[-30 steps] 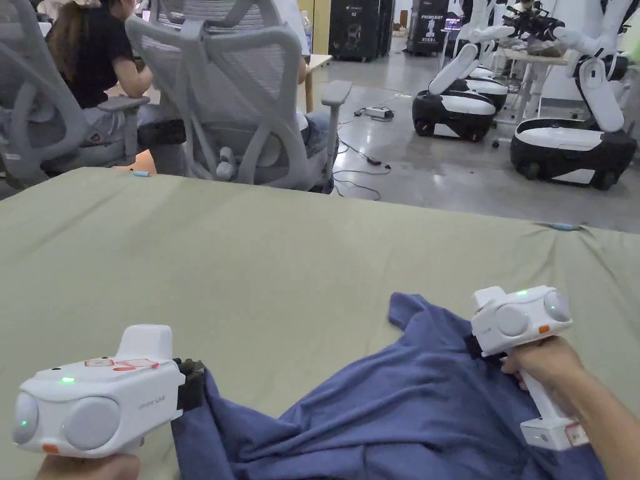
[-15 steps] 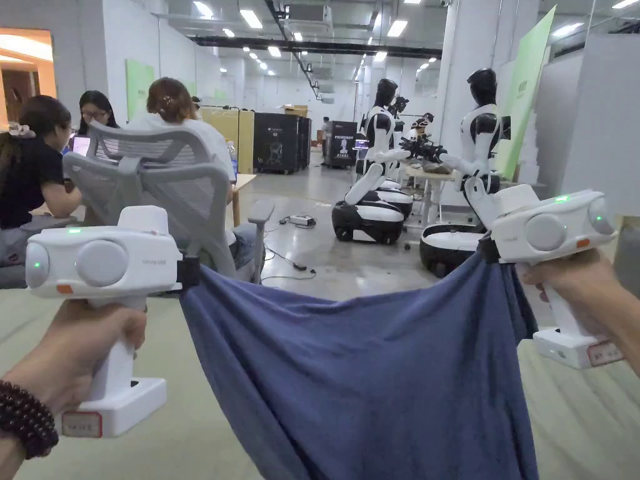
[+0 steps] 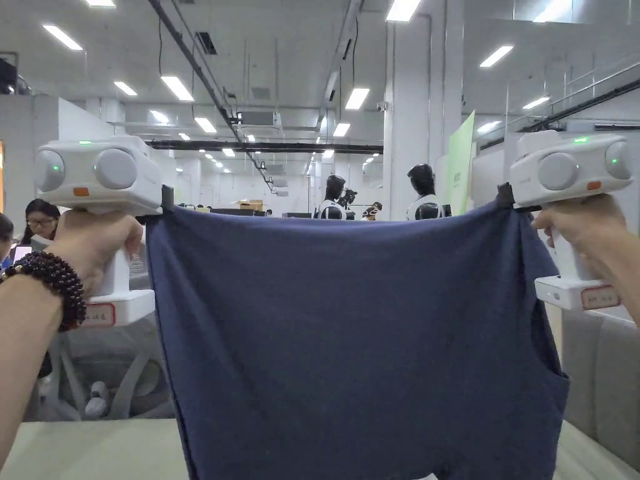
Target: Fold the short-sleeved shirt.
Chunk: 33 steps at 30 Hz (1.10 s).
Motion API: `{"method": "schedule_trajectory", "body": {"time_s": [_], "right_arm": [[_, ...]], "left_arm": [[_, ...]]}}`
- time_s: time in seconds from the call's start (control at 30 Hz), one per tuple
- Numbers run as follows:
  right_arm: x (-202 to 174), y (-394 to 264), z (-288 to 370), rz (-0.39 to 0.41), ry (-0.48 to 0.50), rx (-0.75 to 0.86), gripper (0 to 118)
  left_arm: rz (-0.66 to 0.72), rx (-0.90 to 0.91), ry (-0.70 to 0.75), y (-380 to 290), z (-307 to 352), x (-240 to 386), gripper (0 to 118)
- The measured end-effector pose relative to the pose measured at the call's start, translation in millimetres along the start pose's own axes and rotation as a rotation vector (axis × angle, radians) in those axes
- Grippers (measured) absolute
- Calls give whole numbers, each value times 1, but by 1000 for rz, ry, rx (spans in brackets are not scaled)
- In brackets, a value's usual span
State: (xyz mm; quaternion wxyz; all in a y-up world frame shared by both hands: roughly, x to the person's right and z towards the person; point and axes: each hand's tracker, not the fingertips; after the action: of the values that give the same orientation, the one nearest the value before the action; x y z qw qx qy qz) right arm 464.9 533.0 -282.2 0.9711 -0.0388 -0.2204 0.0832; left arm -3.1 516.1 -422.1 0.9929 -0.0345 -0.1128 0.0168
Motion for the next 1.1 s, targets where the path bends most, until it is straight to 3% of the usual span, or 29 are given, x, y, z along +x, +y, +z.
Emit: {"method": "schedule_trajectory", "body": {"time_s": [0.2,0.7,0.9,1.1], "right_arm": [[-14,-14,-10,56,7,0,3],[-50,-154,-45,-3,78,-159,3],[-34,-156,8,-47,90,-159,3],[-15,-201,126,16,127,-134,3]], "left_arm": [[22,26,15,-12,-16,-10,3],[66,-174,-12,-154,-52,-22,3],[58,-143,-76,-153,9,-18,3],[46,-143,-129,-201,117,-28,3]]}}
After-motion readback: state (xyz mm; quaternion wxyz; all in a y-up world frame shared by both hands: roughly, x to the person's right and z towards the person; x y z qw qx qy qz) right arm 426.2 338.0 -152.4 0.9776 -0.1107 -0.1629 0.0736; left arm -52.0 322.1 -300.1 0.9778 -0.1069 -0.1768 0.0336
